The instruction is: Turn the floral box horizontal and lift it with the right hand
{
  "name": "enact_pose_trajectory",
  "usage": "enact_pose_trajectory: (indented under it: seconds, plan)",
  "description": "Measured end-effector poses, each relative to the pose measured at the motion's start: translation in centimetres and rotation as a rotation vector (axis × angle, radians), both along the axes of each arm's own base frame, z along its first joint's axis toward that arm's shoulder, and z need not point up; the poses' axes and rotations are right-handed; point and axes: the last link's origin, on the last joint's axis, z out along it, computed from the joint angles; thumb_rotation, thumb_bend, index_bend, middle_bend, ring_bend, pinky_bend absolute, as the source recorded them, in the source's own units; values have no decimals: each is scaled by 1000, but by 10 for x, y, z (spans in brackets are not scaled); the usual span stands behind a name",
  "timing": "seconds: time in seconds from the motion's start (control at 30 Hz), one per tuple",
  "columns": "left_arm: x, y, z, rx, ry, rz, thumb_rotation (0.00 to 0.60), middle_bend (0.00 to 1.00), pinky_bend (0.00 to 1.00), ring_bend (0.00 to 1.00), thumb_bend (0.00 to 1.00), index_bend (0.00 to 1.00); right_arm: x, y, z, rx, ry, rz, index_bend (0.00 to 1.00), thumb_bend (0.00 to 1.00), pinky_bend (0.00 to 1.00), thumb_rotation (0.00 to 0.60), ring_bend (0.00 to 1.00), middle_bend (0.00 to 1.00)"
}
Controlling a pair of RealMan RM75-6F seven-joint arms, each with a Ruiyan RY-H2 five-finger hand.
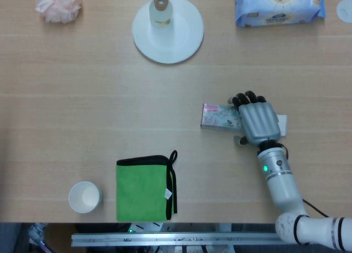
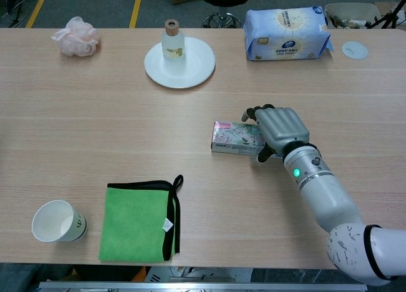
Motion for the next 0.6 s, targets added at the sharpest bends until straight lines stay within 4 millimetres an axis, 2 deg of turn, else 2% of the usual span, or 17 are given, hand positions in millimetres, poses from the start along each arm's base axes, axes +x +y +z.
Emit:
enact_pose_trajectory:
  seconds: [0.23,0.6]
  plan:
    - [-1,-1,1,3,-2,1,600,148,399,209,92,143,-2,0,-2,-4,-2,-3,285,50,319,600,205,313]
    - [-1,-1,1,3,0,1,600,148,399,209,92,143,-4,0,-3,-22,-3,0,408,164,420,600,310,410]
